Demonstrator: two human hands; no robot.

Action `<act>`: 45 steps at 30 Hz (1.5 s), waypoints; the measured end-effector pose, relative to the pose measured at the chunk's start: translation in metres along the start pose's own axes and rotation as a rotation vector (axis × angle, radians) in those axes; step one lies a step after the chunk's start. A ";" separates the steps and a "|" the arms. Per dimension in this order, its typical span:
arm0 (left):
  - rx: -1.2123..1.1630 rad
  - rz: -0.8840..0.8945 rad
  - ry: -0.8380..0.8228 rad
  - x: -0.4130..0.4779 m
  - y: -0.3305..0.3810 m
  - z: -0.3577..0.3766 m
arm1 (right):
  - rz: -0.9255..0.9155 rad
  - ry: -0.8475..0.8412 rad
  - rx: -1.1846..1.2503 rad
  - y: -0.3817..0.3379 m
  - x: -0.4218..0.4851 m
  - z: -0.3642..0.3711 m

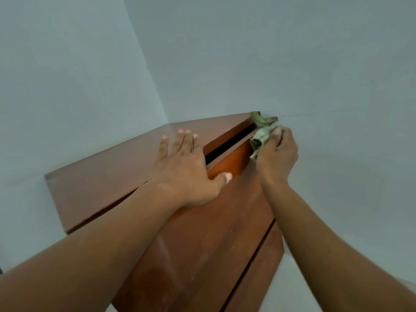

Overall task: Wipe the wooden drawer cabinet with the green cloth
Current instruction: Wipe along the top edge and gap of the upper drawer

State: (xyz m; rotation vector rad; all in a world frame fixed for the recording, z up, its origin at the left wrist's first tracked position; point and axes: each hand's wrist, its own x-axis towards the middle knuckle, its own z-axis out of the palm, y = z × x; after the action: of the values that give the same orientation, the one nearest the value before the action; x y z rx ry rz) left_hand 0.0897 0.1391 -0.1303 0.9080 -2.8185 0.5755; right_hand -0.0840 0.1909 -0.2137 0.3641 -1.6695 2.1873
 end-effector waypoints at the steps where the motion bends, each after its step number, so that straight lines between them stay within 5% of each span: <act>1: 0.005 -0.001 0.020 0.000 -0.001 0.001 | -0.035 -0.020 0.028 0.000 -0.018 -0.001; 6: 0.118 0.031 0.062 0.004 -0.008 0.005 | -0.218 -0.156 0.046 0.026 -0.074 -0.001; 21: 0.488 0.201 0.155 -0.019 -0.042 0.012 | -0.198 -0.186 0.236 0.048 -0.124 0.026; 30: 0.327 0.171 0.161 -0.034 -0.077 0.005 | -0.648 -0.414 0.066 0.017 -0.149 0.051; 34: 0.334 0.235 0.175 -0.034 -0.076 0.009 | -0.468 -0.375 -0.063 0.031 -0.090 0.065; 41: 0.381 0.261 0.159 -0.032 -0.074 0.011 | 0.115 -0.124 0.080 0.053 -0.037 0.049; 45: 0.386 0.253 0.163 -0.032 -0.074 0.010 | 0.051 -0.093 0.218 0.027 -0.116 0.037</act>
State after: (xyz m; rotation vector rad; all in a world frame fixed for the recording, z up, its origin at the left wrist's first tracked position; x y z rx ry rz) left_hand 0.1590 0.0967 -0.1231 0.5205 -2.7355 1.2002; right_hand 0.0078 0.1342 -0.2752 0.4929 -1.5044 2.4327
